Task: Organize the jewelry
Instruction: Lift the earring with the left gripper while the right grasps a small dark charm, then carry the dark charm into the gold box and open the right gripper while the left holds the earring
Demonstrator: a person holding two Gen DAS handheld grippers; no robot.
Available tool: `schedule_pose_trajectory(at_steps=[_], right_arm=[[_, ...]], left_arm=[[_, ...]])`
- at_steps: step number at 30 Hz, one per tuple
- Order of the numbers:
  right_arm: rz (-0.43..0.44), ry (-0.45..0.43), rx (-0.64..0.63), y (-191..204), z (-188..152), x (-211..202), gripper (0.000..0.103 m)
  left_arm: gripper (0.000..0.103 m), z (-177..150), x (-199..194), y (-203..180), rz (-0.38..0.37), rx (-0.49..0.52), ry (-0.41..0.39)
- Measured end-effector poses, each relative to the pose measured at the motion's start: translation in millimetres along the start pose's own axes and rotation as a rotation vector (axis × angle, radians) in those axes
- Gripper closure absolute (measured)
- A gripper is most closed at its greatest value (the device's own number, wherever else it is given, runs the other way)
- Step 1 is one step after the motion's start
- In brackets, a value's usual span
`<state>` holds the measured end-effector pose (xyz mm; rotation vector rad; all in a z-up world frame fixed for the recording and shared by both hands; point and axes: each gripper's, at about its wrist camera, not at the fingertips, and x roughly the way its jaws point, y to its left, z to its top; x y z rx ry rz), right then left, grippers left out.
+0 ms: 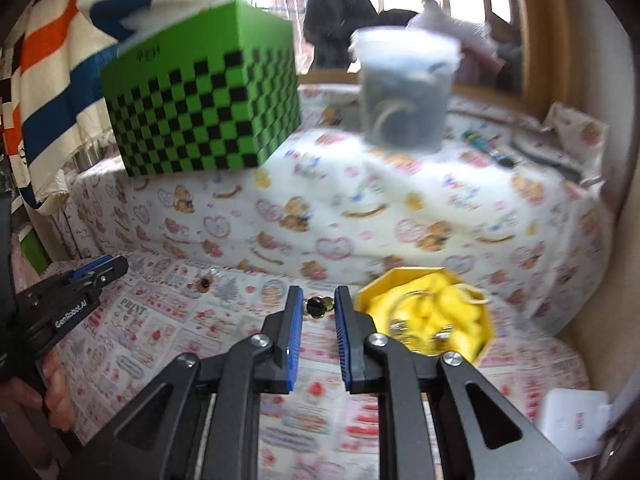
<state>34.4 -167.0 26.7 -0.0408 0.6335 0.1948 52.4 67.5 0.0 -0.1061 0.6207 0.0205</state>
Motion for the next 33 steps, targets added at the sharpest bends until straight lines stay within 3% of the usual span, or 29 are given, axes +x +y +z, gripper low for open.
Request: schedule_pose_trajectory(at_steps=[6,12,20,29,33], right_arm=[[-0.025,-0.085,-0.004,-31,3,-5,0.088],[0.005,-0.131,0.065,-45,-4,0,0.088],[0.037,-0.093,0.131,-66,-11,8,0.088],[0.018,-0.103,0.150,-76,-14,7,0.088],[0.031,-0.089,0.160,-79,-15,12,0.088]], left_arm=[[0.083,-5,5,-8,0.008,0.040,0.006],[0.083,-7,5,-10,0.000,0.045,0.007],[0.083,-9,-3,-21,0.002,0.082,-0.017],[0.083,-9,-16,-43,-0.011,0.139,-0.043],[0.083,-4,-21,-56,-0.061,0.140,-0.035]])
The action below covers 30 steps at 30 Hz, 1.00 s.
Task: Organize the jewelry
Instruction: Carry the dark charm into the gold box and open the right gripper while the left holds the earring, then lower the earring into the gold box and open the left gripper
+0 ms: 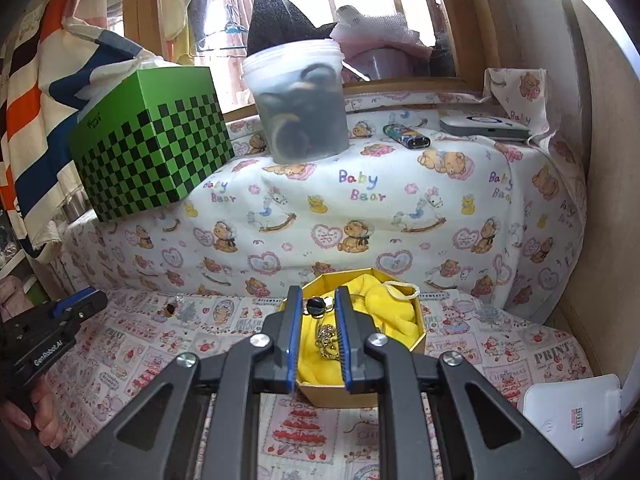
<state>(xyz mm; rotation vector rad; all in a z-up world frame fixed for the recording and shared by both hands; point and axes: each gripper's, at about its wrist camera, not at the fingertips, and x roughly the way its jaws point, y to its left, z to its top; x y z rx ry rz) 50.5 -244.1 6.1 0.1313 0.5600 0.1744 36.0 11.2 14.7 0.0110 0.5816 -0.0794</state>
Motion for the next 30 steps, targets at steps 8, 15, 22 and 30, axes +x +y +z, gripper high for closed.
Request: schedule_pose_trajectory(at_steps=[8,15,22,30], right_arm=[[0.031,0.058,0.082,-20,2,20,0.088],[0.046,0.084,0.149,-36,3,28,0.088],[0.116,0.131,0.290,-65,2,37,0.088],[0.135,0.137,0.358,-81,2,38,0.075]], left_arm=[[0.083,29,5,-39,-0.112,-0.018,0.022],[0.083,45,19,-74,-0.174,0.000,0.039],[0.083,45,33,-91,-0.205,0.009,0.077],[0.083,35,46,-98,-0.186,0.030,0.108]])
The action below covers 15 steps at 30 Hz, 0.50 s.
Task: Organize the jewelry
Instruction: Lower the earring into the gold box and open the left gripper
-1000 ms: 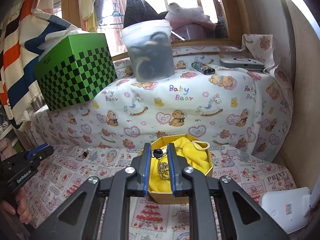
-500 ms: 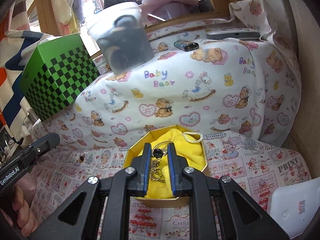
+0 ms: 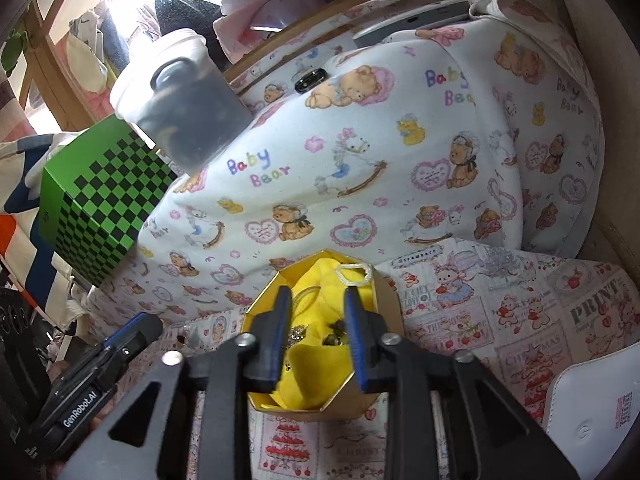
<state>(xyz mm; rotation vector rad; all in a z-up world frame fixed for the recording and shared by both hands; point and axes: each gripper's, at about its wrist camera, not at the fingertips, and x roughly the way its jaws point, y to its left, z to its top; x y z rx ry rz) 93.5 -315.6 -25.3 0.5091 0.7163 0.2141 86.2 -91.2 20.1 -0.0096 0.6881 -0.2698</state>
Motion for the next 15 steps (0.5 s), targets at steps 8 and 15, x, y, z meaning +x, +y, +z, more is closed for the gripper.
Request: schedule_pose_trajectory(at_steps=[8,15], right_arm=[[-0.025,-0.027,0.040,-9,1,-9,0.067],[-0.063,-0.025,0.104,-27,3,-9,0.058]], left_arm=[[0.083,1,15,-8,-0.089,-0.008,0.049],[0.083,0,43,-27,-0.175,-0.027,0.125]])
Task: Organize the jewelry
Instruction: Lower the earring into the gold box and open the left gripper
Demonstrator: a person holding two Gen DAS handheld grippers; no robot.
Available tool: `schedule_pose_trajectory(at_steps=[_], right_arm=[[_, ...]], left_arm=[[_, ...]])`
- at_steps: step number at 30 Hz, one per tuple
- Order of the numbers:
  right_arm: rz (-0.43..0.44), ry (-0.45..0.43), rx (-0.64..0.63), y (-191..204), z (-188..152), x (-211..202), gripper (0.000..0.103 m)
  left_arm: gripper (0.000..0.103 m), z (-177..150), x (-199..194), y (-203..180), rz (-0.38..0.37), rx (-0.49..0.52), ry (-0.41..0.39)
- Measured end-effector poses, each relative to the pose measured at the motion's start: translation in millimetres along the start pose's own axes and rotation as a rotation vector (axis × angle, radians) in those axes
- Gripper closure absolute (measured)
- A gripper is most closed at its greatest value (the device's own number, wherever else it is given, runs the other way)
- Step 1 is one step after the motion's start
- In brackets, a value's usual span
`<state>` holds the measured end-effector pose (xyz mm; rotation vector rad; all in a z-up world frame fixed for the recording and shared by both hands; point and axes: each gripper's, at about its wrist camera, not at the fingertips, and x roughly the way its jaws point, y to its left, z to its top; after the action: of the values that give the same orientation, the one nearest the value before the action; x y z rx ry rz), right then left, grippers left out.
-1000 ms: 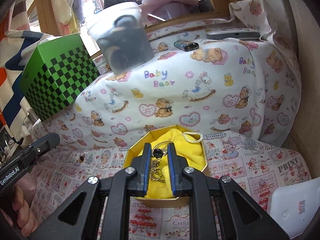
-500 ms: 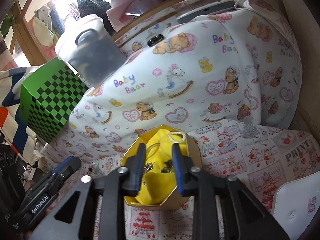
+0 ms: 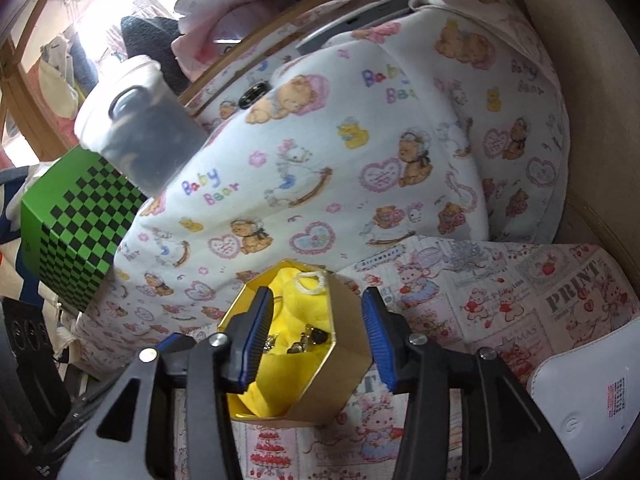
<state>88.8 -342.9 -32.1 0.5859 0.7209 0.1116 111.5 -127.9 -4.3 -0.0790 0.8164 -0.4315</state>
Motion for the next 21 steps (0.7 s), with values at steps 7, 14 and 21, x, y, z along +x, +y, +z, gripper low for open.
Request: schedule_pose_trajectory(at_steps=[7,14,21], right_arm=[[-0.002,0.015,0.021,-8,2,-1,0.055],[0.000,0.035,-0.016,3,-2,0,0.055],[0.024,0.042,-0.069,23,-10,-1,0.050]], left_arm=[[0.080,-1,-2,-1,-0.024,-0.002,-0.034],[0.065,-1,-43,6,0.065,0.058,-0.136],[0.044,-9,-103,26,0.157,0.067,-0.280]])
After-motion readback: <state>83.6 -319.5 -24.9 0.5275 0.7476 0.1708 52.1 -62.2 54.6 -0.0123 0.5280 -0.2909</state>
